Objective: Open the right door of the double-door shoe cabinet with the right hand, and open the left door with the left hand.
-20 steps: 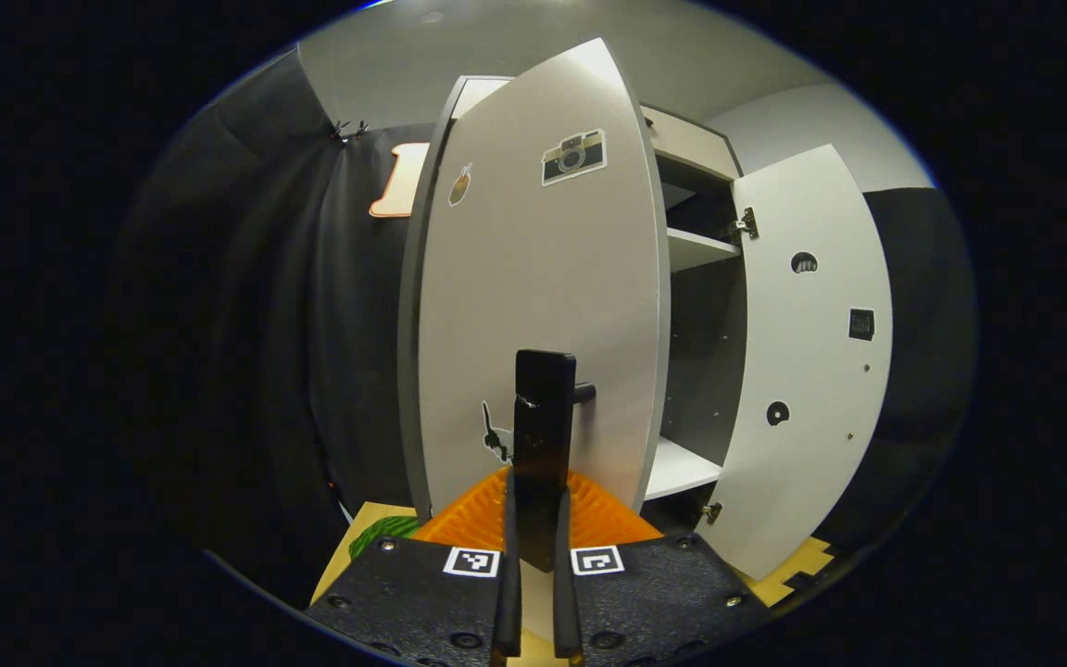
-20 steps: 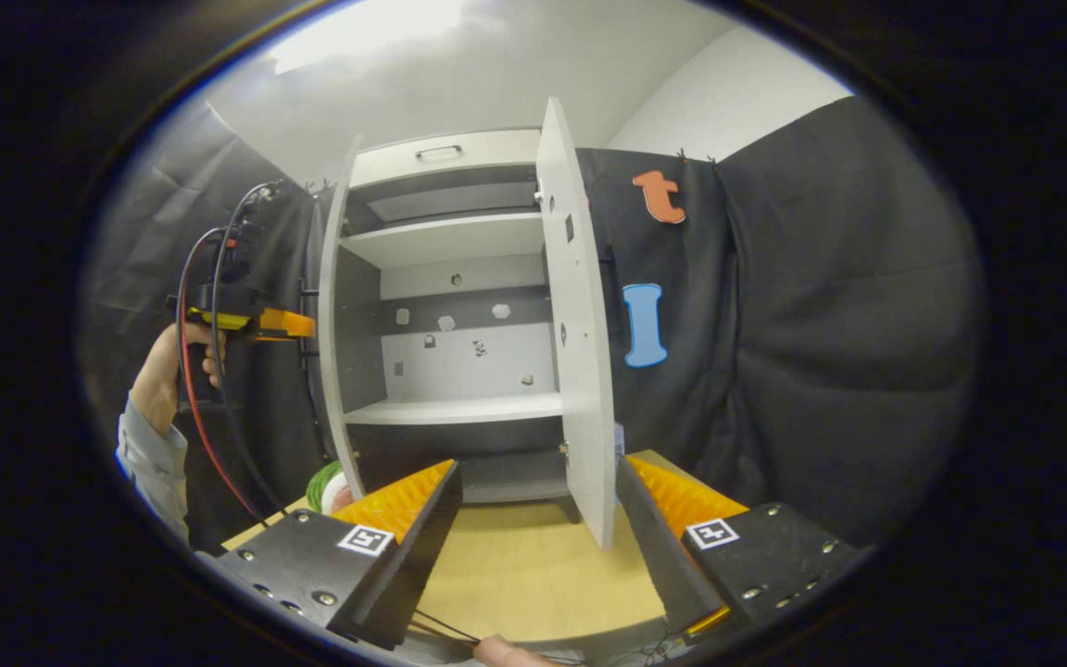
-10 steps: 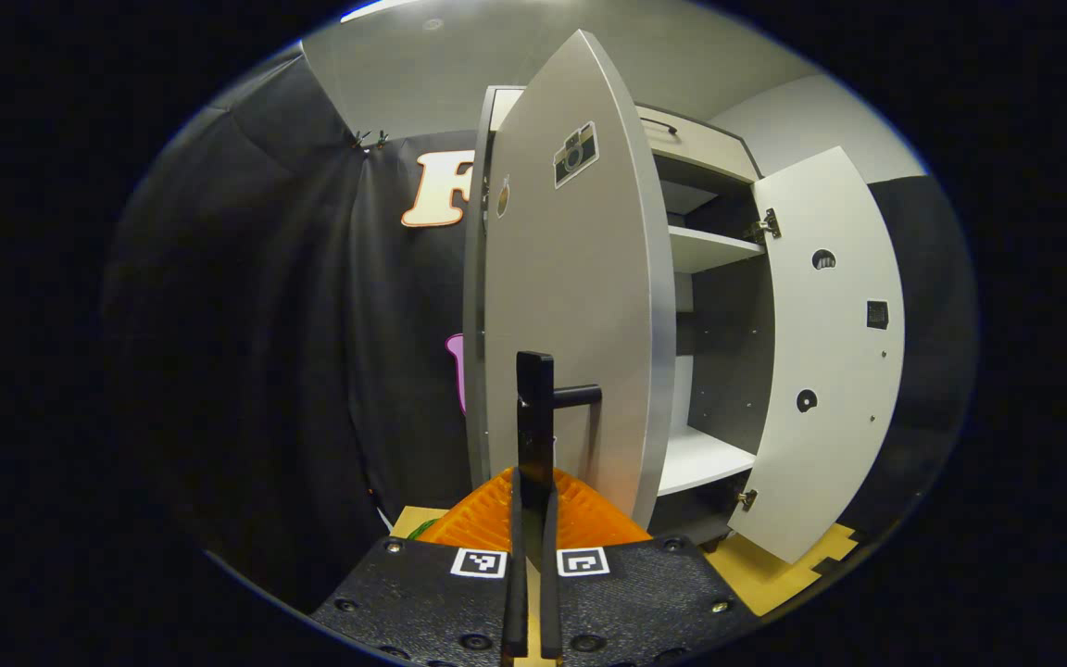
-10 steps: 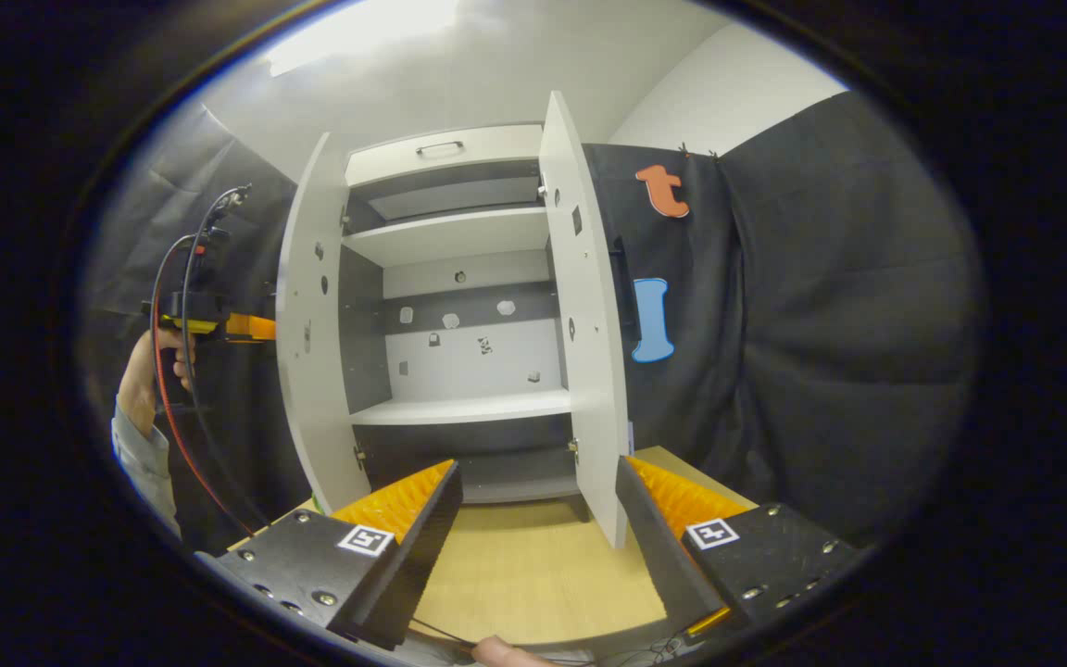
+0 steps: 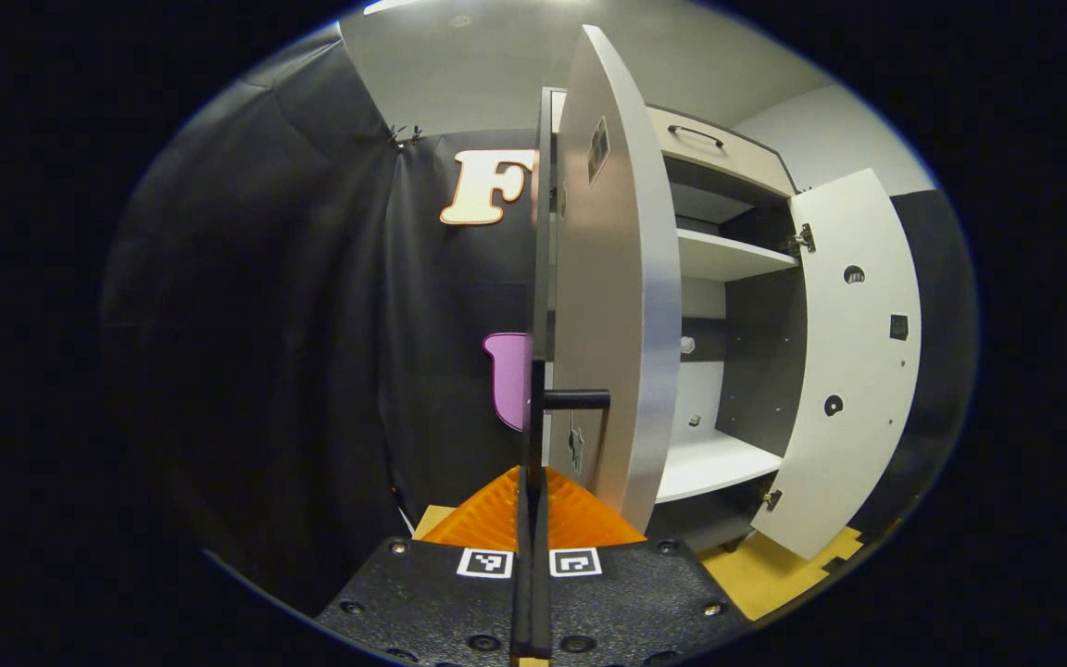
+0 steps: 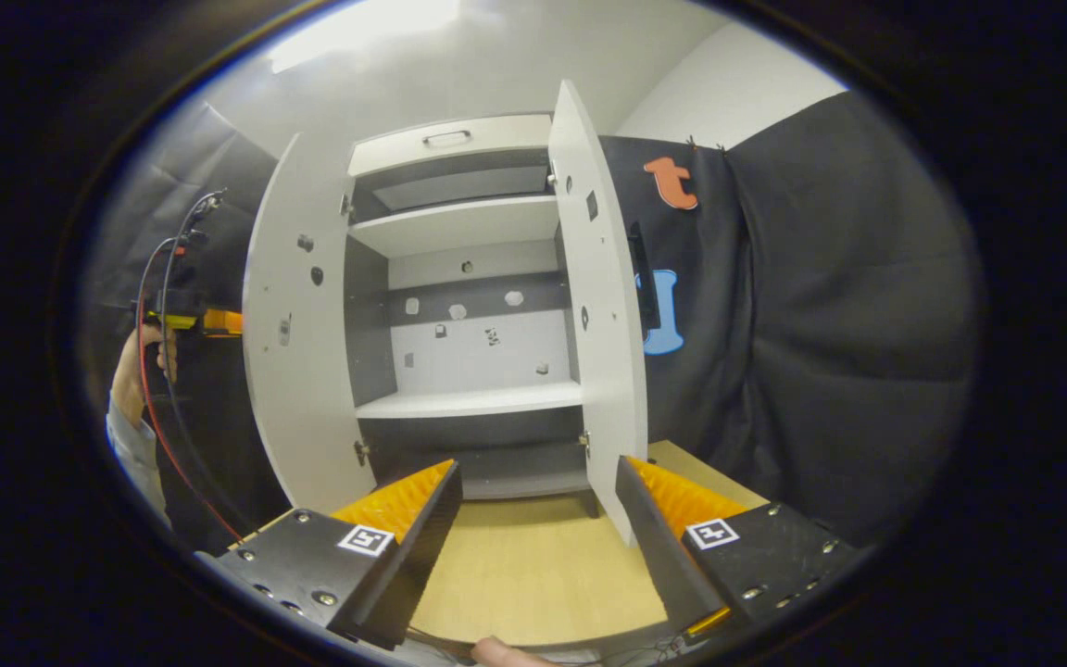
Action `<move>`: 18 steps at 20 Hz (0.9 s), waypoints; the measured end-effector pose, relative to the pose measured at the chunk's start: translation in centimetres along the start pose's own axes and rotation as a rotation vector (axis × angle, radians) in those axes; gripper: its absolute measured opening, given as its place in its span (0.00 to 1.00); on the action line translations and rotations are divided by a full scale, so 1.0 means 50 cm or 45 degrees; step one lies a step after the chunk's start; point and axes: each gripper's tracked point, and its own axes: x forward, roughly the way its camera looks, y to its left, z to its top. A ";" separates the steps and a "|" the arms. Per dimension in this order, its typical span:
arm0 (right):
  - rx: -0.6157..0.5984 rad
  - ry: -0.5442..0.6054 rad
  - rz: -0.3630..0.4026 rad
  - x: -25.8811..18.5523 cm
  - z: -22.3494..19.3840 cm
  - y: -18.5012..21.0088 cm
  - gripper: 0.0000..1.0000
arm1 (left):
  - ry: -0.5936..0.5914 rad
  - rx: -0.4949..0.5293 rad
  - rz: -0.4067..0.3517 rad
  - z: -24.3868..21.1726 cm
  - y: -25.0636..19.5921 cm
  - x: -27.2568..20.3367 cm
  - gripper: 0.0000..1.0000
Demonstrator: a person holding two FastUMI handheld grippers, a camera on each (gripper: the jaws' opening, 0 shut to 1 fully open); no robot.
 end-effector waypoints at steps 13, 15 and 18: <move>0.006 0.035 -0.010 0.080 0.018 -0.014 0.99 | -0.138 -0.037 0.088 0.055 -0.033 -0.130 0.84; -0.005 0.041 -0.007 0.091 0.025 -0.017 0.99 | -0.147 -0.043 0.064 0.056 -0.067 -0.152 0.88; 0.011 0.031 0.010 0.105 0.051 -0.011 0.99 | -0.175 -0.020 0.097 0.056 -0.100 -0.180 0.96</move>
